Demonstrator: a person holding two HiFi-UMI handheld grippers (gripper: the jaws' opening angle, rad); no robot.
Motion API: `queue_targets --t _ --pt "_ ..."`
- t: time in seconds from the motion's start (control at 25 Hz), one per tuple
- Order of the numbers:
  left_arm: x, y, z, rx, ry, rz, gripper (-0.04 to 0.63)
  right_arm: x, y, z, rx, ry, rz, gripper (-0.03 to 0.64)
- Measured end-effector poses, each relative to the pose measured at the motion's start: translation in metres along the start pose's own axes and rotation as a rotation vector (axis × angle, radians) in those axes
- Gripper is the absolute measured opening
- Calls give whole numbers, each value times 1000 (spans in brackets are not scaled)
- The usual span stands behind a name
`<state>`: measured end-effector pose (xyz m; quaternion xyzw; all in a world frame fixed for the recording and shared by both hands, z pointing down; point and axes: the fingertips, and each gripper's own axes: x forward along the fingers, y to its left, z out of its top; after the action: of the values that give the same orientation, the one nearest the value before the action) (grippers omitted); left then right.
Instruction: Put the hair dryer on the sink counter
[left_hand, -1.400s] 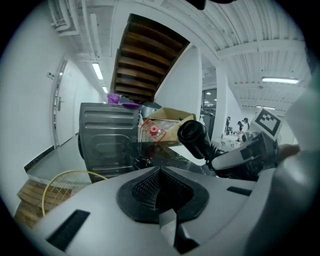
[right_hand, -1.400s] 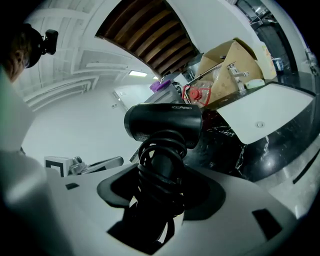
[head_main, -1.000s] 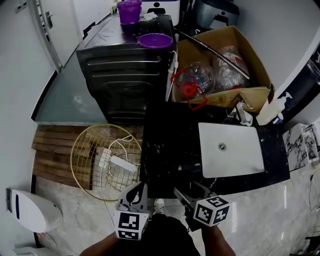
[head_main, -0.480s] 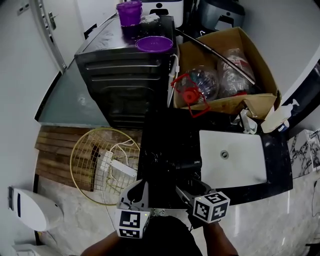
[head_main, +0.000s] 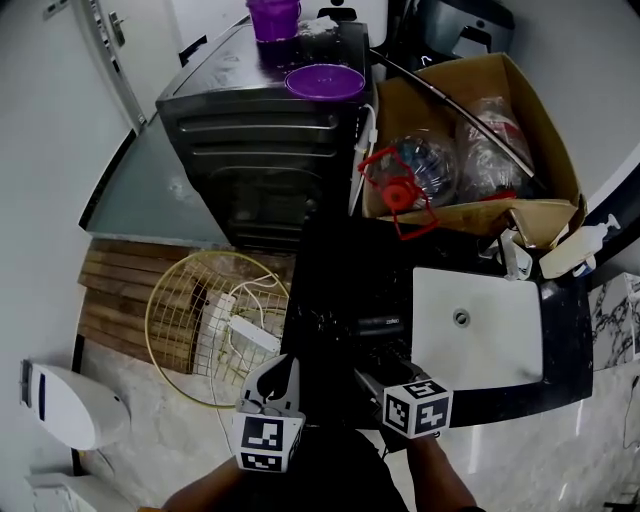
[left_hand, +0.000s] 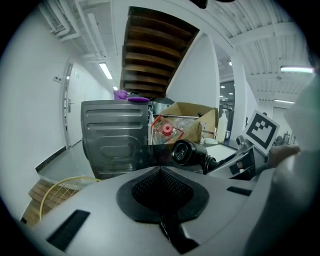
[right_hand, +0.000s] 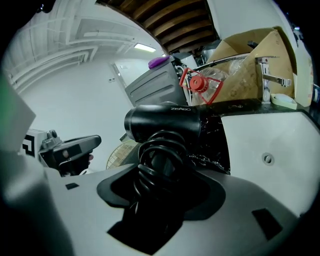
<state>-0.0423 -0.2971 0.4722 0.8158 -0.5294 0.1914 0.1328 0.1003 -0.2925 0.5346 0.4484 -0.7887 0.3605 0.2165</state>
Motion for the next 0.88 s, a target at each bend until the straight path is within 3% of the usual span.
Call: queue_targets --t 0.88 --pt "35 1 -12 -17 73 -28 8 36 -13 -6 -75 117 -94 272"
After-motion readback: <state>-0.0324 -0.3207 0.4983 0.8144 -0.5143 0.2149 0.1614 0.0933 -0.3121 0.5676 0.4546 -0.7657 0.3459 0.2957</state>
